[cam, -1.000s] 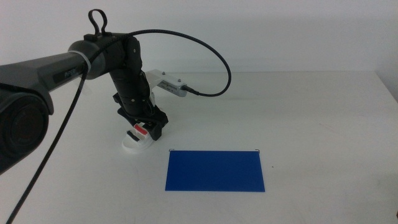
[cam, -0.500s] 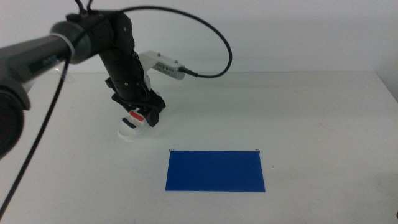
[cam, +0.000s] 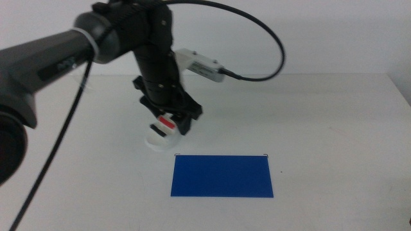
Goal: Use one arm to grab the shoe from the table and place it on the mat.
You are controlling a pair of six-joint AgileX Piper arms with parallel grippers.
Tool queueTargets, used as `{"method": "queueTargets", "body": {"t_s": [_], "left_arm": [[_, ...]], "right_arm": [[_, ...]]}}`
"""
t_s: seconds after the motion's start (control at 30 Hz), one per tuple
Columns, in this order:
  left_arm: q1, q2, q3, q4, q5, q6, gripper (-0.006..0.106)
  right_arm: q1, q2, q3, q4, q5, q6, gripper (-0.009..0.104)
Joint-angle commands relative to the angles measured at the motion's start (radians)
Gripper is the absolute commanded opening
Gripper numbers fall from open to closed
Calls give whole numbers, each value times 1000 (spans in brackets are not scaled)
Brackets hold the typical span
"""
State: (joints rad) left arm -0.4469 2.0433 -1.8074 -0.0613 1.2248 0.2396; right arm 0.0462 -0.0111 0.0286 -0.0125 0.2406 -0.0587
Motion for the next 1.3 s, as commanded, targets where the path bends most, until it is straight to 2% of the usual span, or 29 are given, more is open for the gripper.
{"method": "queueTargets", "body": {"t_s": [0.0,0.37,0.63,0.8,1.13,1.27], "left_arm": [[-40,-69,-30,-12,24,-44,12],[-202,-68,-30,3,-37,-110,12],[-236,-68,-30,45,-49,-118,12],[-236,-68,-30,46,-47,37,12],[-236,-68,-30,37,-13,557,12],[-236,-68,-30,25,-1,639,12]], "right_arm": [[-1,4,5,-11,-73,-10,78],[-1,4,5,-11,-73,-10,78],[-1,4,5,-11,-73,-10,78],[-1,4,5,-11,-73,-10,78],[-1,4,5,-11,-73,-10,78],[-1,4,5,-11,-73,-10,78]]}}
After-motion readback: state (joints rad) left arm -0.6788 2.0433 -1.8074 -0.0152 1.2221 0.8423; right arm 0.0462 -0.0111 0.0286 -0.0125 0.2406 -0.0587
